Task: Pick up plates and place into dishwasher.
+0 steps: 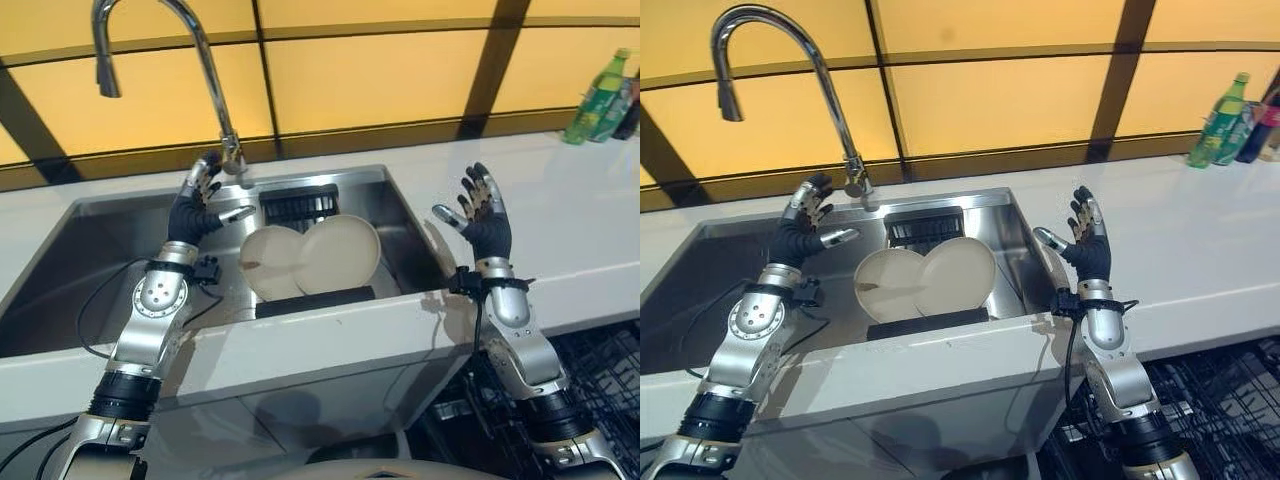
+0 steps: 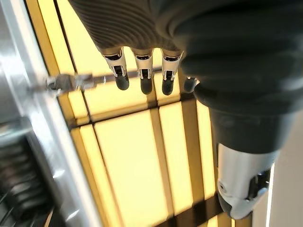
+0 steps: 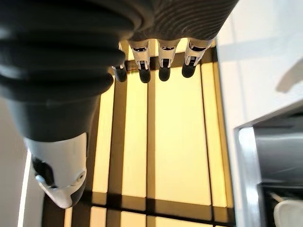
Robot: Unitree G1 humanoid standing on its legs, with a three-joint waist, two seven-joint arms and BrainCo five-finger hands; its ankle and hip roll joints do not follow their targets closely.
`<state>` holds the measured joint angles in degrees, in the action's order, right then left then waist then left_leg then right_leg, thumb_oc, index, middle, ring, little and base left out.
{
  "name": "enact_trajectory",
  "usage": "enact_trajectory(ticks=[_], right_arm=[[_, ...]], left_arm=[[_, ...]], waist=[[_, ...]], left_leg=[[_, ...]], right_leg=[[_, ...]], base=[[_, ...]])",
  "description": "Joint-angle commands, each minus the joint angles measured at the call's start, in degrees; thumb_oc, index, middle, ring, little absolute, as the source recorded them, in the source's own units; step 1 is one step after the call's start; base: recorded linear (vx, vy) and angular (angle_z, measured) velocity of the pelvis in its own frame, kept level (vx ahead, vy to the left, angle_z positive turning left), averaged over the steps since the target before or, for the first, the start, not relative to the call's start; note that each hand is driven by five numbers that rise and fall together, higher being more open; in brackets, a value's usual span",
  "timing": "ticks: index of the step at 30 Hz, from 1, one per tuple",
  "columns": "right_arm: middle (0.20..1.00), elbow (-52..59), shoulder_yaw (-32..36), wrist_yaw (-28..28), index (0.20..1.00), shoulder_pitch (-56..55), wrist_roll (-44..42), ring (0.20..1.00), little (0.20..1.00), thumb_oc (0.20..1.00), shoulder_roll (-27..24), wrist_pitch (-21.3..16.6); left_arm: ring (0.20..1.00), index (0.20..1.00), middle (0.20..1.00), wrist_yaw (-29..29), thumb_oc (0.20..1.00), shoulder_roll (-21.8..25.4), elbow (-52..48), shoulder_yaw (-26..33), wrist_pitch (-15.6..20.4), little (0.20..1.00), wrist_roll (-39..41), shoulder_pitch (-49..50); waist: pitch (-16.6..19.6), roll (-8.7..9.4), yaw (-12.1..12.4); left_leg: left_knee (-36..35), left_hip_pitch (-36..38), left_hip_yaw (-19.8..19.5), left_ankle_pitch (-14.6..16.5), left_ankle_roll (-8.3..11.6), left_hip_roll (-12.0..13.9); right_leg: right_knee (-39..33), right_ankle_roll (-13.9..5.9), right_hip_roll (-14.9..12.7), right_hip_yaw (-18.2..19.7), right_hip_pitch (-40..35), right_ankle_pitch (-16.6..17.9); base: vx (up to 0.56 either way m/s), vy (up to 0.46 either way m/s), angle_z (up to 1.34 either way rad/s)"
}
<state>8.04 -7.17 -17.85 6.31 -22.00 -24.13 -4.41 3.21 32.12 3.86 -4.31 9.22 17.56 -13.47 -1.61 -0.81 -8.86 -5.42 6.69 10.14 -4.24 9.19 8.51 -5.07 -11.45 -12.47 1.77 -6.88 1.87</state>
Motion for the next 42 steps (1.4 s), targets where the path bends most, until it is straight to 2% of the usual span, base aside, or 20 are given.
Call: enact_trajectory(ticks=[1, 3, 7, 15, 20, 26, 34, 42], right_arm=[[1.000, 2.77, 3.38, 1.30, 1.000, 2.45, -0.01, 1.000, 1.000, 1.000, -2.02, -1.67], [1.000, 2.60, 3.52, 1.83, 1.000, 2.89, -0.15, 1.000, 1.000, 1.000, -2.67, -1.34], [1.000, 1.77, 3.95, 3.01, 1.000, 4.18, -0.25, 1.000, 1.000, 1.000, -3.76, -0.72], [1.000, 1.56, 4.16, 3.80, 1.000, 5.03, -0.25, 1.000, 1.000, 1.000, -6.18, 0.19], [1.000, 0.92, 3.28, 3.33, 1.000, 9.58, -0.75, 1.000, 1.000, 1.000, -9.13, 0.99], [1.000, 0.49, 2.13, 3.71, 1.000, 12.24, -0.45, 1.000, 1.000, 1.000, -10.31, 1.76], [1.000, 0.47, 1.84, 3.81, 1.000, 12.97, 0.85, 1.000, 1.000, 1.000, -10.94, 1.86], [1.000, 0.63, 2.96, 4.60, 1.000, 12.03, 1.04, 1.000, 1.000, 1.000, -11.72, 2.27]], left_arm=[[1.000, 1.000, 1.000, -1.52, 1.000, 2.76, 3.86, -1.75, 2.03, 1.000, -1.68, -8.98], [1.000, 1.000, 1.000, -2.38, 1.000, 2.95, 5.28, -2.72, 2.57, 1.000, -1.97, -10.01], [1.000, 1.000, 1.000, -2.11, 1.000, 3.30, 8.12, -4.04, 1.16, 1.000, -0.70, -11.97], [1.000, 1.000, 1.000, -0.33, 1.000, 2.43, 14.70, -5.44, 1.20, 1.000, -2.68, -13.95], [1.000, 1.000, 1.000, 1.73, 1.000, 3.23, 21.23, -6.75, 0.77, 1.000, -2.19, -18.59], [1.000, 1.000, 1.000, 2.16, 1.000, 3.54, 27.51, -7.09, 1.13, 1.000, 0.25, -21.90], [1.000, 1.000, 1.000, 2.21, 1.000, 2.77, 30.14, -7.22, 2.47, 1.000, 0.25, -23.23], [1.000, 1.000, 1.000, 3.76, 1.000, 1.76, 31.51, -5.96, 1.93, 1.000, -1.21, -22.87]], waist=[[-1.51, -1.22, -0.69], [-2.44, -1.65, -1.49], [-4.20, -2.40, -2.79], [-6.89, -3.15, -4.05], [-11.20, -5.14, -5.10], [-14.05, -6.48, -5.94], [-15.82, -7.33, -6.79], [-15.90, -7.77, -7.38]], left_leg=[[1.23, 0.20, 0.03, 6.39, -6.28, -4.68], [1.24, -0.17, 0.56, 6.35, -6.48, -5.10], [1.22, -0.67, 1.62, 6.29, -6.81, -5.97], [1.92, -1.81, 2.33, 6.00, -6.78, -7.19], [2.82, -5.08, 2.25, 5.18, -6.30, -8.09], [2.45, -6.32, 2.39, 4.46, -5.93, -8.92], [2.13, -6.88, 3.16, 4.15, -5.65, -9.52], [2.18, -6.21, 3.48, 4.33, -5.52, -9.89]], right_leg=[[5.16, 0.09, -0.15, 0.13, 6.34, 0.23], [5.89, -0.10, -0.41, 0.90, 7.52, 0.33], [6.97, -0.37, -0.90, 2.18, 9.14, 0.49], [8.99, -0.29, -1.86, 3.53, 11.51, 0.72], [10.03, 0.44, -2.01, 4.79, 14.77, 0.99], [9.69, 0.99, -2.47, 5.46, 15.89, 1.56], [9.68, 1.18, -3.08, 5.83, 16.79, 1.74], [9.80, 1.10, -3.55, 6.23, 16.43, 1.57]], base=[[0.00, 0.111, -0.24], [0.00, 0.136, -0.19], [0.02, 0.135, -0.19], [0.05, 0.111, -0.09], [-0.09, 0.182, -0.05], [-0.01, 0.122, -0.05], [0.00, 0.082, -0.02], [0.06, 0.049, -0.01]])
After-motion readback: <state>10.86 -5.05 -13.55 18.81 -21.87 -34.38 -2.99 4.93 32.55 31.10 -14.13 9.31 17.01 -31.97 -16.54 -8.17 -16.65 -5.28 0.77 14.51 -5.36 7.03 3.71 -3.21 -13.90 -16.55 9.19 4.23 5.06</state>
